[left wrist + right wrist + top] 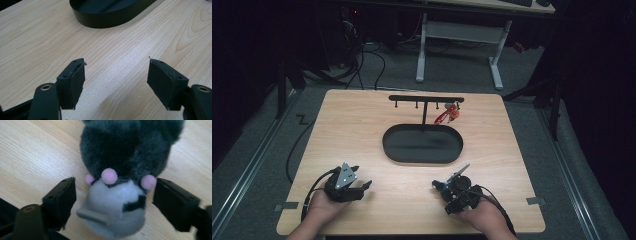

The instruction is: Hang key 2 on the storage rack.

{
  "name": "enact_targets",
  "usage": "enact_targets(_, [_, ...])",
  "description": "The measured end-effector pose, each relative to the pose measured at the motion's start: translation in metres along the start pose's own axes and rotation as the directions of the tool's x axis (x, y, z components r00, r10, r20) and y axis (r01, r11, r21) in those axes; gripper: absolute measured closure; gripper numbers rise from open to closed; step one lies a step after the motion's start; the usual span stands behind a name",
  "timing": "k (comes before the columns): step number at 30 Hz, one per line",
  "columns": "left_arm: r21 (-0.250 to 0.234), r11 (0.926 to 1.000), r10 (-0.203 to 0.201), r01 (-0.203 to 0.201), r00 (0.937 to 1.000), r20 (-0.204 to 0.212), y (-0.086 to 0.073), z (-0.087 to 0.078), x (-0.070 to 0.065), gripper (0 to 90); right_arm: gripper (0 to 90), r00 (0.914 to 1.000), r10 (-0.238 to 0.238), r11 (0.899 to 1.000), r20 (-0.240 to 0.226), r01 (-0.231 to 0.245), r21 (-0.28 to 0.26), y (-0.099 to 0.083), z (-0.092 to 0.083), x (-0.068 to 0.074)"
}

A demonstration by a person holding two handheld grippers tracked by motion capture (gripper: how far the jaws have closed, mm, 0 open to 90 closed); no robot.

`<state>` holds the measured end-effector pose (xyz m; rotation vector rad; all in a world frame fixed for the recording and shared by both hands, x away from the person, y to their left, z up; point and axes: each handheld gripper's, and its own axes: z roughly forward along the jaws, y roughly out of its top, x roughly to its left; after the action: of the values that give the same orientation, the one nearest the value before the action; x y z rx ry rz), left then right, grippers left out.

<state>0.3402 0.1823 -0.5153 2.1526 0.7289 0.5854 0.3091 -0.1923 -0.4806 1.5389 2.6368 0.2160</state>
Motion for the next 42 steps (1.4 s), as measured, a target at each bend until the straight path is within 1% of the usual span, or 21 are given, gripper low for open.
enact_targets(3, [0.002, 1.0, 0.001, -0.001, 1.0, 0.0, 0.0, 0.0, 0.0, 30.6, 21.1, 1.0, 0.006, 1.0, 0.005, -0.006, 0.003, 0.0, 0.007, -0.002])
enact_targets(4, [0.003, 1.0, 0.001, -0.001, 1.0, 0.0, 0.0, 0.0, 0.0, 30.7, 21.5, 1.0, -0.004, 1.0, 0.003, 0.004, -0.003, 0.0, 0.009, -0.003])
enact_targets(6, [0.006, 1.0, 0.001, -0.001, 1.0, 0.001, 0.0, 0.0, 0.0, 30.8, 22.8, 0.9998, 0.022, 1.0, 0.001, -0.022, 0.009, 0.0, 0.01, -0.002])
enact_targets(7, [0.007, 1.0, -0.001, 0.001, 1.0, 0.002, 0.0, 0.0, 0.0, 30.9, 24.6, 1.0, 0.005, 1.0, 0.005, -0.005, 0.005, 0.001, 0.011, -0.003])
enact_targets(9, [0.005, 1.0, -0.003, 0.003, 1.0, 0.003, -0.001, 0.0, -0.001, 31.1, 30.0, 1.0, -0.003, 1.0, 0.002, 0.003, 0.003, 0.001, 0.011, -0.003])
enact_targets(10, [0.005, 1.0, -0.005, 0.005, 1.0, 0.005, -0.001, 0.0, -0.001, 31.2, 32.2, 0.9998, -0.02, 1.0, 0.003, 0.02, 0.002, 0.001, 0.012, -0.003])
enact_targets(11, [0.005, 1.0, -0.007, 0.007, 1.0, 0.006, -0.001, 0.0, -0.001, 31.3, 32.5, 0.9997, -0.026, 1.0, -0.002, 0.026, 0.007, 0.001, 0.013, -0.003])
enact_targets(15, [-0.003, 1.0, -0.009, 0.009, 0.9999, 0.01, -0.001, -0.001, -0.001, 31.5, 37.2, 0.9998, -0.021, 1.0, -0.002, 0.021, 0.0, 0.002, 0.013, -0.002])
enact_targets(17, [-0.004, 0.9999, -0.011, 0.011, 0.9999, 0.01, -0.001, -0.001, -0.001, 31.5, 40.5, 0.9995, -0.031, 1.0, 0.001, 0.031, -0.001, 0.002, 0.012, -0.002])
enact_targets(18, [-0.003, 0.9999, -0.011, 0.011, 0.9999, 0.011, -0.001, -0.001, -0.001, 31.5, 41.6, 0.9991, -0.041, 0.999, -0.012, 0.041, -0.002, 0.002, 0.011, -0.002])
enact_targets(19, [-0.004, 0.9999, -0.011, 0.012, 0.9999, 0.012, -0.001, -0.001, -0.001, 31.5, 42.8, 0.9988, -0.034, 0.999, -0.036, 0.034, -0.008, 0.002, 0.011, -0.003])
enact_targets(20, [-0.002, 1.0, -0.008, 0.008, 0.9999, 0.012, -0.001, -0.001, -0.001, 31.5, 43.6, 0.9987, -0.021, 1.0, -0.048, 0.02, -0.005, 0.002, 0.01, -0.004])
enact_targets(22, [-0.008, 0.9999, -0.012, 0.012, 0.9999, 0.012, -0.002, -0.002, -0.001, 31.4, 44.7, 0.9992, -0.037, 0.999, -0.015, 0.037, -0.001, 0.003, 0.006, -0.005])
enact_targets(25, [-0.007, 1.0, -0.007, 0.008, 0.9999, 0.011, -0.002, -0.001, -0.002, 31.4, 45.2, 0.9996, -0.02, 1.0, -0.019, 0.02, -0.008, 0.005, 0.0, -0.007])
enact_targets(29, [-0.008, 1.0, -0.005, 0.006, 0.9999, 0.012, -0.002, -0.001, -0.002, 31.3, 45.5, 0.9998, -0.016, 1.0, -0.012, 0.016, -0.016, 0.008, -0.01, -0.01])
enact_targets(30, [-0.008, 1.0, -0.006, 0.006, 0.9999, 0.013, -0.002, -0.001, -0.002, 31.3, 45.6, 0.9999, -0.005, 1.0, -0.012, 0.004, -0.012, 0.009, -0.013, -0.01])
enact_targets(33, [-0.008, 0.9999, -0.009, 0.009, 0.9999, 0.015, -0.002, -0.001, -0.002, 31.3, 45.6, 0.9996, -0.027, 0.999, -0.009, 0.027, -0.024, 0.013, -0.021, -0.013])
enact_targets(34, [-0.009, 0.9999, -0.009, 0.009, 0.9998, 0.015, -0.002, -0.001, -0.002, 31.3, 45.7, 0.9998, -0.02, 0.999, -0.006, 0.02, -0.026, 0.014, -0.024, -0.013])
enact_targets(40, [-0.01, 0.9999, -0.005, 0.005, 0.9999, 0.016, -0.002, -0.001, -0.001, 31.3, 46.2, 0.9998, -0.02, 0.999, -0.003, 0.02, -0.036, 0.025, -0.042, -0.019])
enact_targets(41, [-0.012, 0.9999, -0.005, 0.005, 0.9999, 0.015, -0.002, -0.001, -0.001, 31.3, 46.2, 0.9996, -0.028, 0.999, -0.001, 0.027, -0.044, 0.027, -0.045, -0.021])
enact_targets(42, [-0.013, 0.9999, -0.006, 0.006, 0.9999, 0.015, -0.002, -0.001, -0.001, 31.3, 46.2, 0.9999, -0.014, 0.999, -0.002, 0.014, -0.045, 0.028, -0.048, -0.022])
